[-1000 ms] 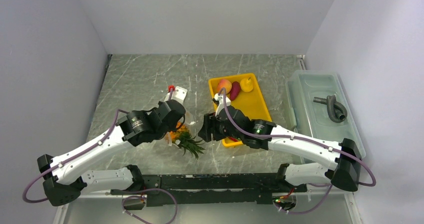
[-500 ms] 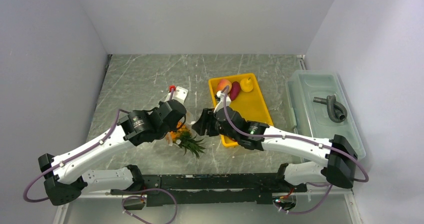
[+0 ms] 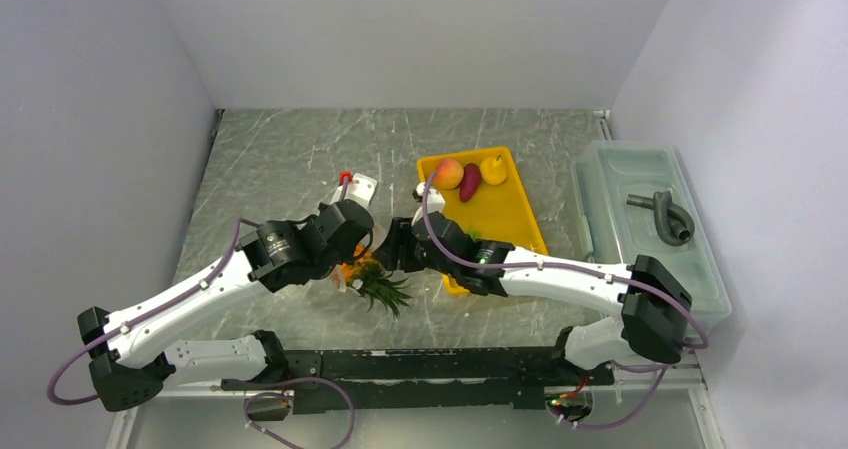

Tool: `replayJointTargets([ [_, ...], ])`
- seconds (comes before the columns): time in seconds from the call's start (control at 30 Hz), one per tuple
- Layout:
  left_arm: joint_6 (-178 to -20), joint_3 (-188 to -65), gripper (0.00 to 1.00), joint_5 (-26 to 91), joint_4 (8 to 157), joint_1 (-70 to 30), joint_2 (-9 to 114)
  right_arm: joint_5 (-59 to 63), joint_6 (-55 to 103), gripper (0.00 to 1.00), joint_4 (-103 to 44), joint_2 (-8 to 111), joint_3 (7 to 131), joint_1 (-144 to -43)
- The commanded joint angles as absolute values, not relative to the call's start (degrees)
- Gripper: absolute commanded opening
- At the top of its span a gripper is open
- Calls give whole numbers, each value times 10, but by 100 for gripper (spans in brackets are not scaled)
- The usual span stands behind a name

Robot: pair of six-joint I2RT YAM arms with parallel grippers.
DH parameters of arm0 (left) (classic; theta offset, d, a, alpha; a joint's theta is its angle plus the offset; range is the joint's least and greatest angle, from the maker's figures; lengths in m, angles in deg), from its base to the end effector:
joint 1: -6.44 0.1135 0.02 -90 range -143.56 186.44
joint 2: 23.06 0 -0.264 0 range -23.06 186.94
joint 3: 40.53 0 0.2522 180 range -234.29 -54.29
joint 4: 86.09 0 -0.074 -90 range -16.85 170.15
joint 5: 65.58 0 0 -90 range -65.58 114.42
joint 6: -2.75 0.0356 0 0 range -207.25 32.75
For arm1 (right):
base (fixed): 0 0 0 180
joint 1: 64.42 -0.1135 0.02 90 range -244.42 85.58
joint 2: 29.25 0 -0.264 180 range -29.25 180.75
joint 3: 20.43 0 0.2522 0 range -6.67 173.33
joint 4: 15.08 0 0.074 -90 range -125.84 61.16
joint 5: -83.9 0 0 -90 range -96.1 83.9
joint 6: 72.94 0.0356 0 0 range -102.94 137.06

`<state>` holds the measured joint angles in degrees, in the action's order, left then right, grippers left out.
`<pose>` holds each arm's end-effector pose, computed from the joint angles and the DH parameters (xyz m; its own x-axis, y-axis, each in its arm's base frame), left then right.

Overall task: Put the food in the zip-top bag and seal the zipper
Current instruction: Place the fake fruit in the zipper food storage bag.

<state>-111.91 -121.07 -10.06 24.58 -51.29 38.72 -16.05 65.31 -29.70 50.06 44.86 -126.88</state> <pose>0.1236 -0.1580 0.3474 -0.5855 0.2831 -0.7597 0.2869 0.9488 0.1324 0.1495 0.2733 0.2595 -0.7468 0.1571 -0.6462 -0.3695 0.7099 0.5996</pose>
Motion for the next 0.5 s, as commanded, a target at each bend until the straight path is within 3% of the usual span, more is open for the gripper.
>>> replayJointTargets([
  [0.0, -1115, -1216, 0, -106, 250, -516, 387, -177, 665, 52, -254, 512, 482, -1271],
  [0.47, -1115, -1215, 0, -101, 252, -516, 380, -239, 665, 27, -278, 547, 511, -1272],
])
